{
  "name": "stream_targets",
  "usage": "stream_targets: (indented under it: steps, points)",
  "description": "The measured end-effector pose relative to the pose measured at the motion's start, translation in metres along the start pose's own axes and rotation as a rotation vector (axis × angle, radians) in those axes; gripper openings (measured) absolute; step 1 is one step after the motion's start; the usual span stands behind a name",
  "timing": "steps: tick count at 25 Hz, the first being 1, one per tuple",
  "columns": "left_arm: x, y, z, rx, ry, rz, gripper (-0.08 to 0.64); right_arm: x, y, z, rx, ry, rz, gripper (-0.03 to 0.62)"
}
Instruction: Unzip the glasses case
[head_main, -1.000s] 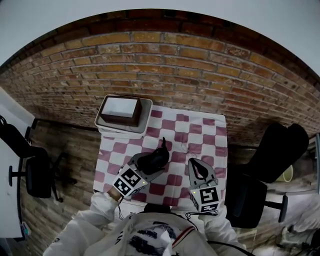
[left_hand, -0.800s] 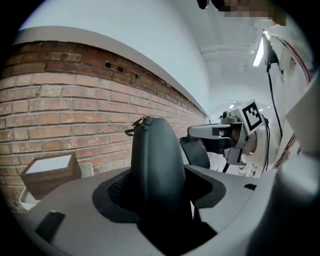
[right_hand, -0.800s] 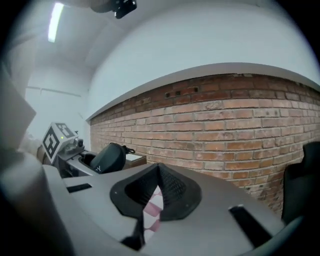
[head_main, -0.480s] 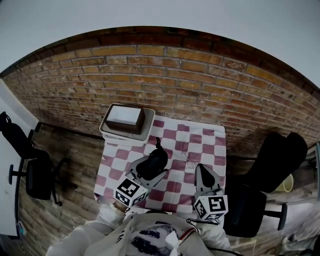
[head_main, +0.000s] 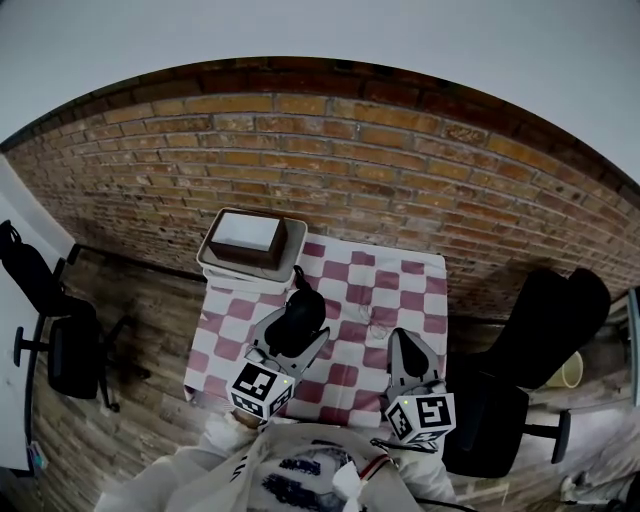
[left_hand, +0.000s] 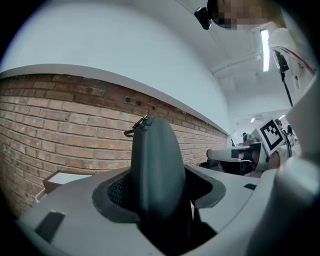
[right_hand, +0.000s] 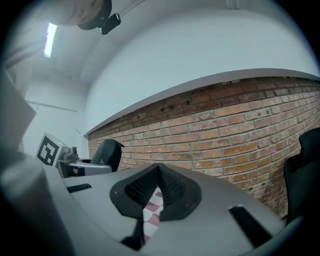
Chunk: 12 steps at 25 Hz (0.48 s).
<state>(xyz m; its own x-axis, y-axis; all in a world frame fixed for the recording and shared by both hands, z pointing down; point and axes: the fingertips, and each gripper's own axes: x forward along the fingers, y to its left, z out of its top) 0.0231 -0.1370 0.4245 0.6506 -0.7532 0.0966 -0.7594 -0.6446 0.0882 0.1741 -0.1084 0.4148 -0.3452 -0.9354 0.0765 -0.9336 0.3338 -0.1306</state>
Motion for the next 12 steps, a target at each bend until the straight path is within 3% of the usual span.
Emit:
stream_targets:
  steps: [12]
  points:
    - [-0.007, 0.022, 0.008, -0.014, -0.041, 0.073, 0.284, 0.009, 0.004, -0.002, -0.007, 0.009, 0.014, 0.012]
